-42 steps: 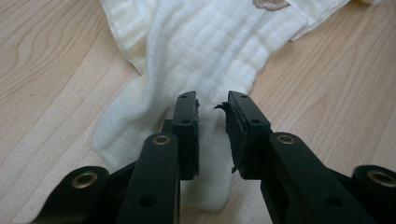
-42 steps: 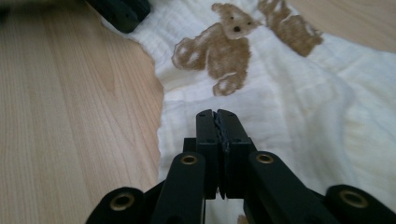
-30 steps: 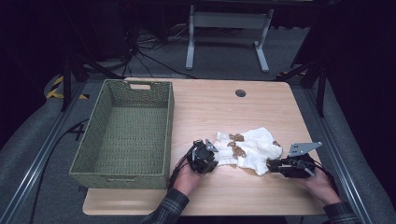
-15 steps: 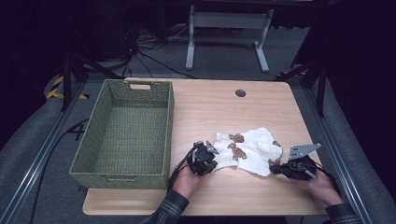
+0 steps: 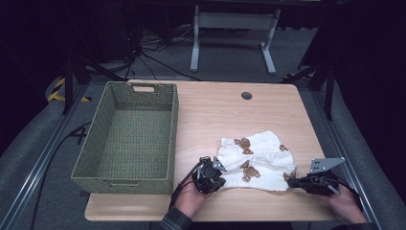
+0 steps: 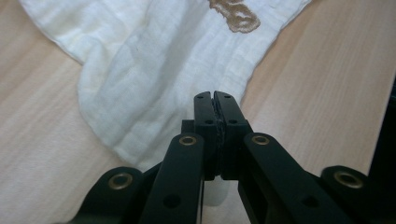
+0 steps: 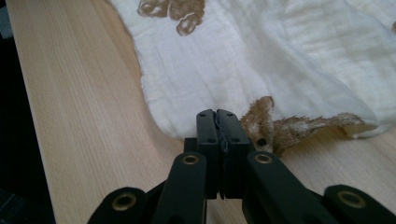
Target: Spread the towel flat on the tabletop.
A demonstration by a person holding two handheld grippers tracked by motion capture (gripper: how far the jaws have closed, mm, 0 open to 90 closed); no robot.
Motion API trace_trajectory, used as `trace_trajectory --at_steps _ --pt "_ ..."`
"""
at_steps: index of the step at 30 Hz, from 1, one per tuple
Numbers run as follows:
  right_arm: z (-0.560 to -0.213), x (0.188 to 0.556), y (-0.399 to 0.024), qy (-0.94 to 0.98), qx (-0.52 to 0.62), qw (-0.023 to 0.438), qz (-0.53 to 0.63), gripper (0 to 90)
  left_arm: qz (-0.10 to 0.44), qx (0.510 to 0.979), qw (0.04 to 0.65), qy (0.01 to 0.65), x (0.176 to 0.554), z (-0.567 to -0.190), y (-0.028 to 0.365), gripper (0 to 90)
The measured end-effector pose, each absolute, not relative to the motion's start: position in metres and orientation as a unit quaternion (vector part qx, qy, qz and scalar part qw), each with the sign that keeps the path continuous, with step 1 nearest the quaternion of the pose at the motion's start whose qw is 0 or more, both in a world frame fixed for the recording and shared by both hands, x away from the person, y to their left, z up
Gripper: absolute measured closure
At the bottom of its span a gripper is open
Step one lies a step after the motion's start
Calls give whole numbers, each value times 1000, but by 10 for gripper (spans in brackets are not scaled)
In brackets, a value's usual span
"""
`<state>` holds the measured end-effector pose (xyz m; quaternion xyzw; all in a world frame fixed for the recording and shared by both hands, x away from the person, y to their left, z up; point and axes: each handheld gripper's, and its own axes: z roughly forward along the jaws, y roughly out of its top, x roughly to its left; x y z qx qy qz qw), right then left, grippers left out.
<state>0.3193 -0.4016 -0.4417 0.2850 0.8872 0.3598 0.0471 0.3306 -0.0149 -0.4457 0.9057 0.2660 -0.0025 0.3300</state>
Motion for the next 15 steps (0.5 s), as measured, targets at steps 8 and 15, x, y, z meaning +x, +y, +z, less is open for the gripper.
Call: trace_trajectory --at_steps 8,15 --pt "-441 314 -405 882 284 51 372 842 5 903 342 260 328 -444 -12 818" --pt "-433 325 -404 873 292 67 386 788 27 896 351 271 343 -437 -17 688"
